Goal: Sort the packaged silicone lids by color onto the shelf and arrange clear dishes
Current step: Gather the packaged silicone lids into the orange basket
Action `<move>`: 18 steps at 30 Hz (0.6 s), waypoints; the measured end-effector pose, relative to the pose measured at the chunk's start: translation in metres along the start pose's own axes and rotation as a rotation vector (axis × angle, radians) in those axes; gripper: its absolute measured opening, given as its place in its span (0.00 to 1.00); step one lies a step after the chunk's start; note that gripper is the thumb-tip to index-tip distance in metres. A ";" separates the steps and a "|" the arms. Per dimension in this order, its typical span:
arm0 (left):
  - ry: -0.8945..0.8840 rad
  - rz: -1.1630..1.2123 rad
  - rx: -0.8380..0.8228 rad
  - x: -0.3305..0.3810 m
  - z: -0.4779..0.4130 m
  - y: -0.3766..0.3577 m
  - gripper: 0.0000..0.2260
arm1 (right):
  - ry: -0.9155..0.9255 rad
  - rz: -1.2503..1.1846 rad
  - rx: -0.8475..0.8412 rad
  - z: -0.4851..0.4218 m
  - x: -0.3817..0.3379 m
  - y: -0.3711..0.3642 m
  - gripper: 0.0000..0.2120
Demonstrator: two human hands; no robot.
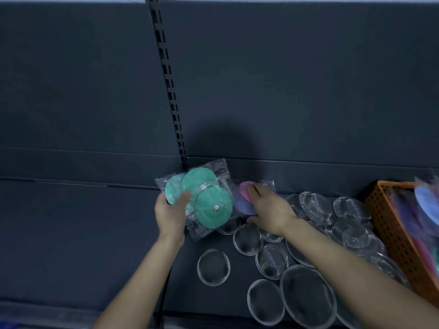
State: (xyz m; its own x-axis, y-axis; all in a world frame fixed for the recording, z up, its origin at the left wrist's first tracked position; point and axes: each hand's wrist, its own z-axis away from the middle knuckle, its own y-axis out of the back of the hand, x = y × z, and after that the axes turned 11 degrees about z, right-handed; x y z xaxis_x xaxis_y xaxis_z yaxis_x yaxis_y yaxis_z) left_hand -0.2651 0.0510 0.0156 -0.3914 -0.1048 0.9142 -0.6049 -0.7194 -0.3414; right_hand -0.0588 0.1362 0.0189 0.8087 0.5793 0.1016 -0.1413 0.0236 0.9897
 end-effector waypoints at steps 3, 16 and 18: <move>-0.004 0.003 -0.026 0.000 0.001 0.001 0.08 | -0.013 0.003 -0.022 -0.002 0.000 -0.001 0.40; 0.022 0.090 -0.193 0.019 0.007 -0.020 0.12 | -0.368 -0.508 0.487 0.034 0.010 0.017 0.14; 0.033 0.097 -0.229 0.018 0.011 -0.030 0.12 | -0.479 -0.600 0.548 0.043 0.012 0.022 0.14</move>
State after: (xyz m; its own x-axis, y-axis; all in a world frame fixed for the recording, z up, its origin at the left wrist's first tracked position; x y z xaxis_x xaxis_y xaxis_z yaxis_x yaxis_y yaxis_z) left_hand -0.2462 0.0631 0.0449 -0.4757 -0.1406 0.8683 -0.7029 -0.5326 -0.4714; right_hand -0.0271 0.1084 0.0463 0.8251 0.1953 -0.5301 0.5645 -0.2475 0.7875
